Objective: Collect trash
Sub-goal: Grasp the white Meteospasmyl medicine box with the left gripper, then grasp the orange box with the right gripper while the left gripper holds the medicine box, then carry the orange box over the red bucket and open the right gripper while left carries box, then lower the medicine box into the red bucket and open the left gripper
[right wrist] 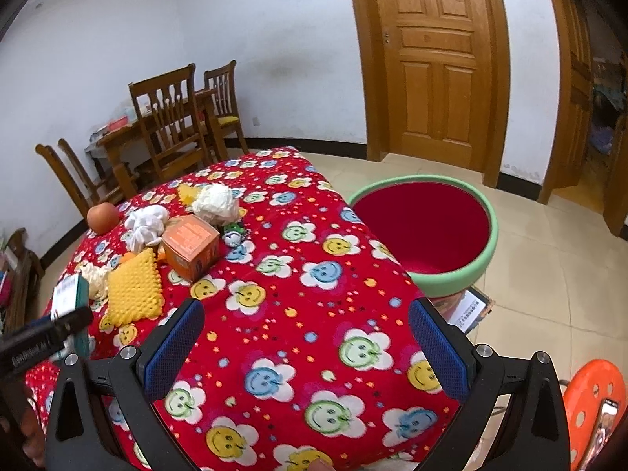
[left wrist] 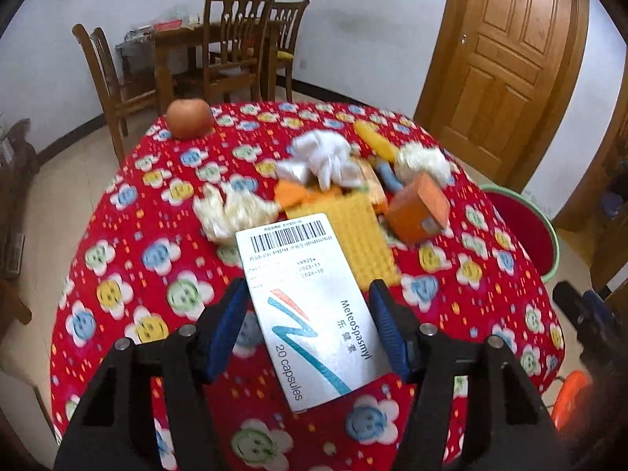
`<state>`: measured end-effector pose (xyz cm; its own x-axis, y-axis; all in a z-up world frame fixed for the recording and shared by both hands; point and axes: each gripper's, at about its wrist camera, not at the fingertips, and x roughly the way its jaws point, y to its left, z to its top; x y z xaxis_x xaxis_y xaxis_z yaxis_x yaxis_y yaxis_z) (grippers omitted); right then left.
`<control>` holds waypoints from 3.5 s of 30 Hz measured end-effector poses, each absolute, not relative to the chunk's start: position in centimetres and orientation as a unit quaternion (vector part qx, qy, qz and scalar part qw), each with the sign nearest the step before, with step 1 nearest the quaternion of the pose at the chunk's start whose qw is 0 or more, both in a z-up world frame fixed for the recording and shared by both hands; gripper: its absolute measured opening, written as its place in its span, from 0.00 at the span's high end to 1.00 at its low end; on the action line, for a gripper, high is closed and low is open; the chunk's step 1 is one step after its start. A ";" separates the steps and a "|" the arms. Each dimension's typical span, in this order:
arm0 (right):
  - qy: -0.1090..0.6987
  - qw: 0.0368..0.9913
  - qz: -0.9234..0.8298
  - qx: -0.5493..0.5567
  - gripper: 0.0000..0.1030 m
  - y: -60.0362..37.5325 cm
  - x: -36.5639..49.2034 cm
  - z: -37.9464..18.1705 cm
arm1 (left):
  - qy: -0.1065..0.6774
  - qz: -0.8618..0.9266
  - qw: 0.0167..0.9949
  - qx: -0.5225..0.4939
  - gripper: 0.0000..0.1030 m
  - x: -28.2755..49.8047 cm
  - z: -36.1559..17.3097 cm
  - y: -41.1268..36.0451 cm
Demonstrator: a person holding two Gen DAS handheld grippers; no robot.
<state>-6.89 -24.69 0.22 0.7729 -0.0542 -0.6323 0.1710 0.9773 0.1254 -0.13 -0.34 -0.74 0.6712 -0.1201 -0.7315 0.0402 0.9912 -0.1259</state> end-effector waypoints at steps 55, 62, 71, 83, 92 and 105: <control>0.385 0.910 0.012 0.154 0.44 -21.0 3.9 0.3 | 0.385 -0.086 0.918 -0.047 0.38 7.2 1.0 -1.9; 0.371 0.915 -0.027 0.158 0.44 -25.4 2.6 1.2 | 0.394 -0.135 0.908 -0.047 0.38 7.5 1.7 -5.4; 0.367 0.911 -0.082 0.169 0.44 -31.4 2.0 0.9 | 0.395 -0.179 0.901 -0.030 0.38 8.4 2.0 -10.9; 0.385 0.895 -0.131 0.182 0.44 -38.1 2.6 -1.4 | 0.398 -0.225 0.889 0.001 0.38 10.5 1.0 -18.7; 0.401 0.884 -0.142 0.195 0.44 -41.0 3.2 -3.7 | 0.405 -0.253 0.878 0.017 0.38 12.1 -0.7 -23.1; 0.390 0.882 -0.152 0.218 0.42 -42.9 2.2 -3.9 | 0.417 -0.276 0.865 0.038 0.38 13.7 -2.3 -27.4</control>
<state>2.23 -42.93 -3.94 0.6497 -0.0985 -0.7538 0.4379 0.8590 0.2653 13.72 -27.41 -2.28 0.5001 -0.4449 -0.7430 0.5090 0.8451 -0.1634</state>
